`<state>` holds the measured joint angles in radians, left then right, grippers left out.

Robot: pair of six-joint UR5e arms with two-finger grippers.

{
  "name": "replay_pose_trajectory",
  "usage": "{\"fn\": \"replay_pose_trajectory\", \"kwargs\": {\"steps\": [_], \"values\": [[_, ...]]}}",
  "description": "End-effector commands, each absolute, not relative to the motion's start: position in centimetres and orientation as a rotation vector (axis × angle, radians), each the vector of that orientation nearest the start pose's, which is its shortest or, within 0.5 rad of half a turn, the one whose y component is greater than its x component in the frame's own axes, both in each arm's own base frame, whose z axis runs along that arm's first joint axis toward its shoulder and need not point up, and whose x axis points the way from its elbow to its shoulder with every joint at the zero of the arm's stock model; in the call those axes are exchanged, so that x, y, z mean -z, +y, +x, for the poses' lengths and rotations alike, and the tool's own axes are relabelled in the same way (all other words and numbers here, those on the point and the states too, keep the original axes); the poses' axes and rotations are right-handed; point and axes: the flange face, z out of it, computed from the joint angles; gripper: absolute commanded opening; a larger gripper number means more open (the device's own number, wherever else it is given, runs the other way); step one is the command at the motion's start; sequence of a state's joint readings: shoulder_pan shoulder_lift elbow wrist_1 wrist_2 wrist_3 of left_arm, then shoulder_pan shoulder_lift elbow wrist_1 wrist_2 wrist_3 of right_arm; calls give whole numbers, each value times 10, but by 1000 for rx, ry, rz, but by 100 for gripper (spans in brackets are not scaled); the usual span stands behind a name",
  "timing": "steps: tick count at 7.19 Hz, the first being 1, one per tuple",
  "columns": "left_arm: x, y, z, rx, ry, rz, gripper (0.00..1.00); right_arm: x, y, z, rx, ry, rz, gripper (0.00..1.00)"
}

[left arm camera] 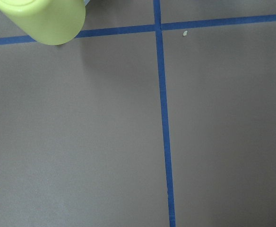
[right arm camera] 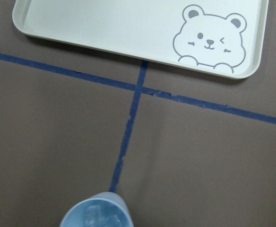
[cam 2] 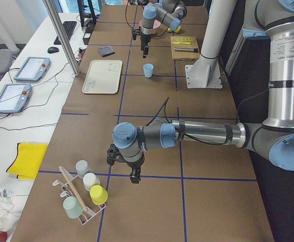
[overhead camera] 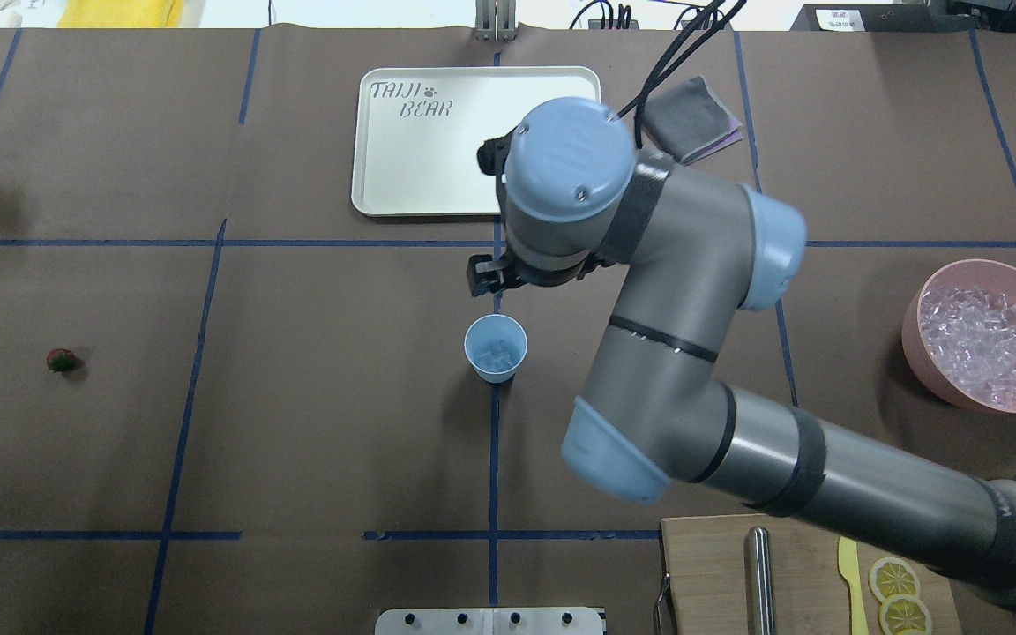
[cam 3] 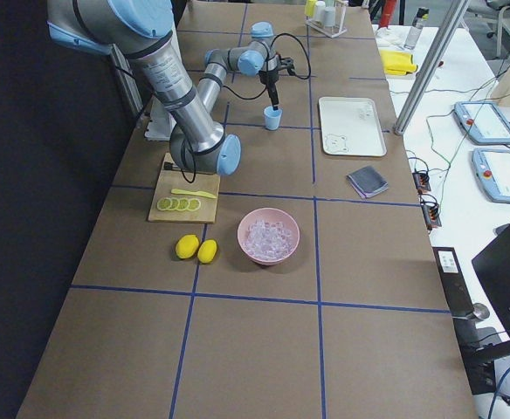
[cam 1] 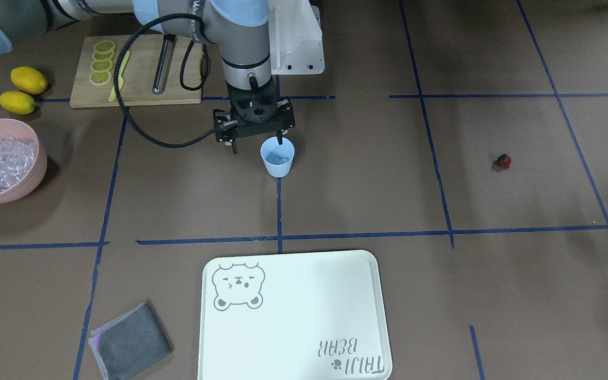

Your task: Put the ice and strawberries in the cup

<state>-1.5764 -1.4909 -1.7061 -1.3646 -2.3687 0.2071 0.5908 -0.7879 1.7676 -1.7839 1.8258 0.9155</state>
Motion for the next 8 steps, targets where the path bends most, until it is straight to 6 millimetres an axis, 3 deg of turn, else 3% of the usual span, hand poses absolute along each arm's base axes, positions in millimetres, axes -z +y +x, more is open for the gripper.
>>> {"fn": "replay_pose_trajectory", "kwargs": {"steps": [1,3,4,6,7,8], "values": [[-645,-446,-64,-133,807,-53,100,-196,-503,-375,261,-739,259,100],[-646,-447,-63,-135,805,-54,100,-264,-551,-274,388,-707,274,99],[-646,-447,-61,-138,805,-56,100,-300,-561,-225,428,-732,260,100],[-643,-450,-57,-142,806,-56,100,-381,-563,-128,474,-714,246,100],[-637,-452,-57,-148,807,-45,100,-420,-555,-80,458,-708,231,100],[-635,-454,-57,-154,806,-30,100,-455,-540,-44,408,-726,197,100]]}}
